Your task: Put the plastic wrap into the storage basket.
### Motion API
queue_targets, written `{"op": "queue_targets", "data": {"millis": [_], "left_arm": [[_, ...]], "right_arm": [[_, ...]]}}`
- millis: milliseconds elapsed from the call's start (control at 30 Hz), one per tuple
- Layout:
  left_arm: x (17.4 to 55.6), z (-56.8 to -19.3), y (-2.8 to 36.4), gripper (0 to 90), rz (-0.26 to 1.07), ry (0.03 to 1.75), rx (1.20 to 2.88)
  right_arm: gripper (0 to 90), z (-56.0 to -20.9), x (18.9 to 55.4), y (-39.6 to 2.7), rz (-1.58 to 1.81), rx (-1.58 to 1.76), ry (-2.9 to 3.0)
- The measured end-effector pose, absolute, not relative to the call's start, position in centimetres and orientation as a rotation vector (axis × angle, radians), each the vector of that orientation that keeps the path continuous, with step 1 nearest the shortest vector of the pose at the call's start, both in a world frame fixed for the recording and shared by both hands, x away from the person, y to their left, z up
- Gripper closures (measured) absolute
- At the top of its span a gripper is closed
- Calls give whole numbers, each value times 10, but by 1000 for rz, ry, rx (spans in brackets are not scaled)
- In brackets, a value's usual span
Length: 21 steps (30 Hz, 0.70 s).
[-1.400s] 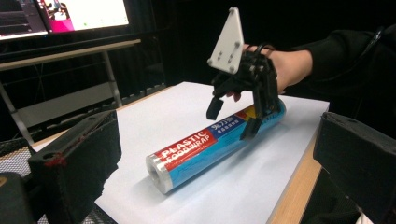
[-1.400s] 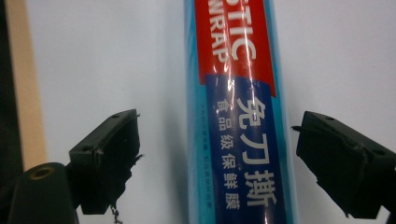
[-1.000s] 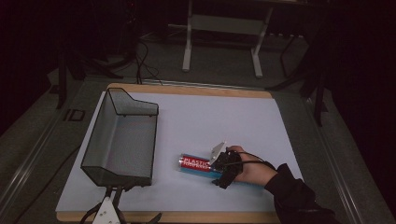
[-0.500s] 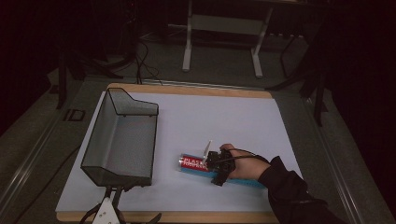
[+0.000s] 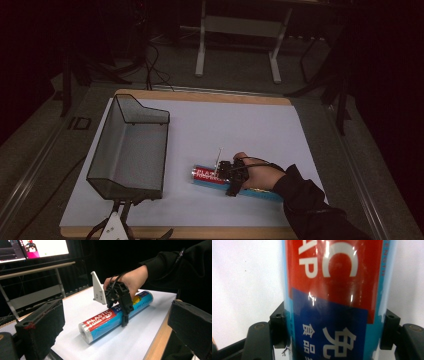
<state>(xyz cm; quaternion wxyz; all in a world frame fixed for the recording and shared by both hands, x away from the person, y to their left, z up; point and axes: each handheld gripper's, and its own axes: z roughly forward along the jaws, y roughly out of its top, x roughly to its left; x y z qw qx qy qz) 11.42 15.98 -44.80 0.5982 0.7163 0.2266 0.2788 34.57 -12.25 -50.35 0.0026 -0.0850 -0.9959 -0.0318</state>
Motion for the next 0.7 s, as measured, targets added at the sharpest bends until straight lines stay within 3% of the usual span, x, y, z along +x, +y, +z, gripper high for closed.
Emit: {"op": "queue_targets", "data": {"millis": [700], "left_arm": [[115,-449,159,15,648,535,1668]], "right_arm": [[317,-476,347,-142,-301,-390,-3172]]}}
